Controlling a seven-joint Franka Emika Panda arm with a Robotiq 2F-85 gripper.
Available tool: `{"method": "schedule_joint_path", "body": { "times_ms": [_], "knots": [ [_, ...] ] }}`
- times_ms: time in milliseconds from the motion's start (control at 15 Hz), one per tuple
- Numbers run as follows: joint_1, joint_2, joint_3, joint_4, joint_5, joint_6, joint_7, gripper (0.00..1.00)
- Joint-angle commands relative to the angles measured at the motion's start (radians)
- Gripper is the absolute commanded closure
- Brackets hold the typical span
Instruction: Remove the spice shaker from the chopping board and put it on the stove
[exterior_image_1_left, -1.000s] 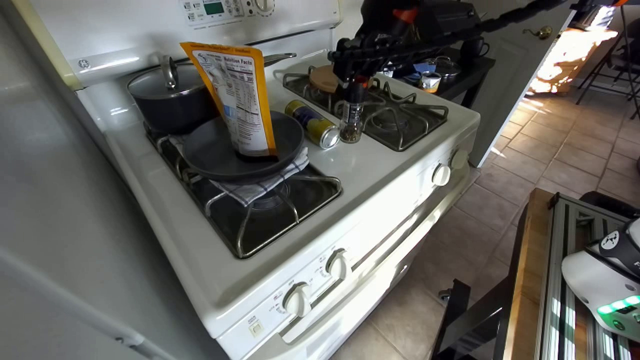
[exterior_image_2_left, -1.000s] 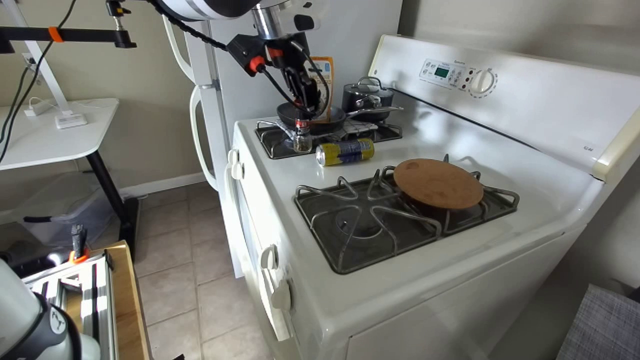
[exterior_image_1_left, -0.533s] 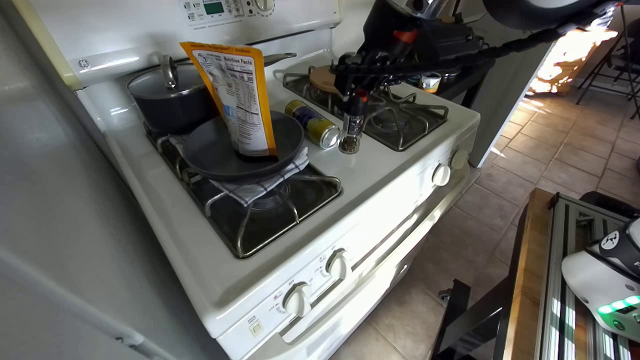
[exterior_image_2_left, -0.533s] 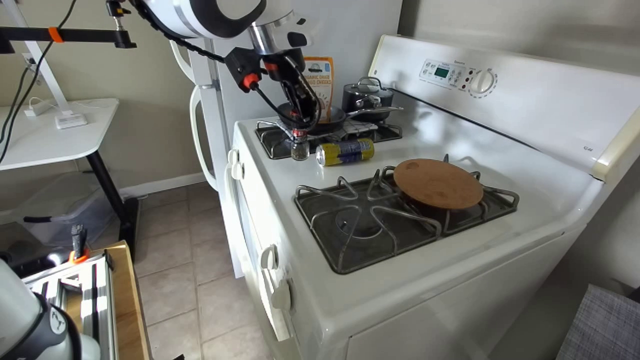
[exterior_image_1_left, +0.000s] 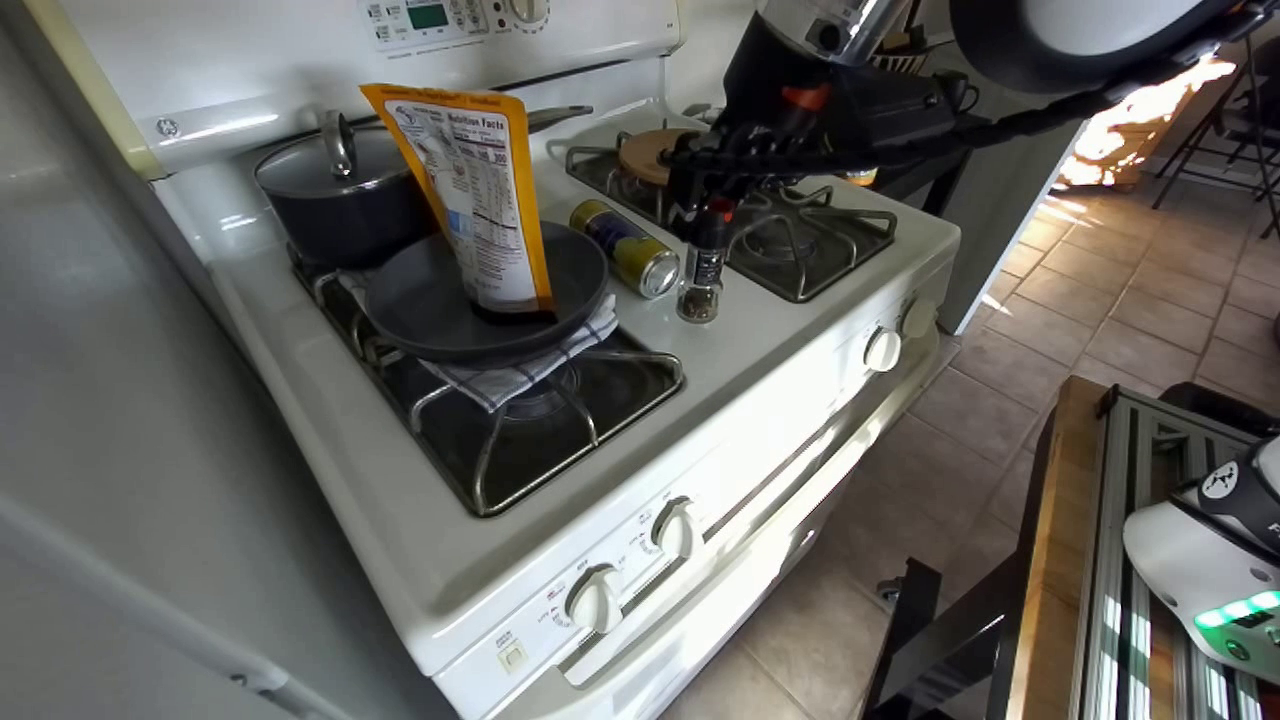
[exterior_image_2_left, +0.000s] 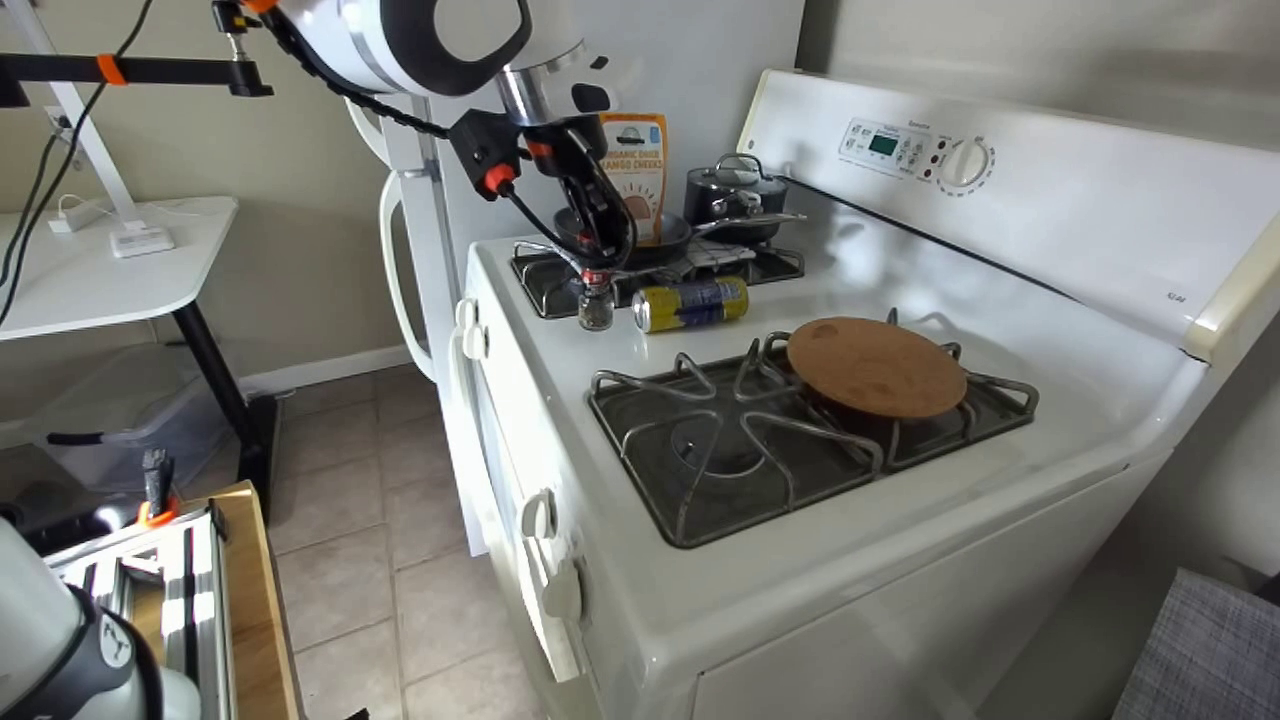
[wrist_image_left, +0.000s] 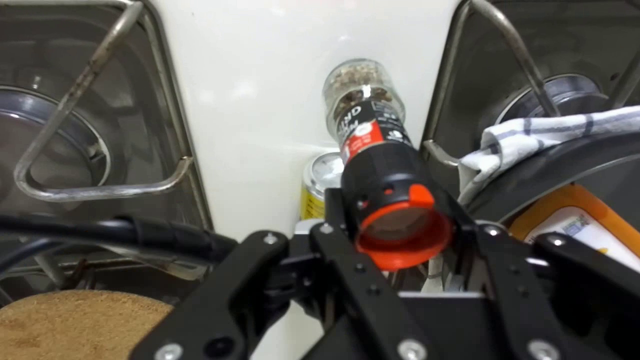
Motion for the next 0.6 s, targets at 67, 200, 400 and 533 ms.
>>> {"method": "schedule_joint_path", "body": {
  "times_ms": [67, 200, 400, 533],
  "knots": [
    [-0.009, 0.014, 0.013, -0.002, -0.027, 0.017, 0.045, 0.82],
    [-0.011, 0.022, 0.014, 0.008, -0.038, 0.008, 0.044, 0.82],
    [-0.010, 0.031, 0.017, 0.023, -0.060, -0.009, 0.048, 0.82],
    [-0.008, 0.037, 0.017, 0.031, -0.070, -0.018, 0.046, 0.57]
  ]
}}
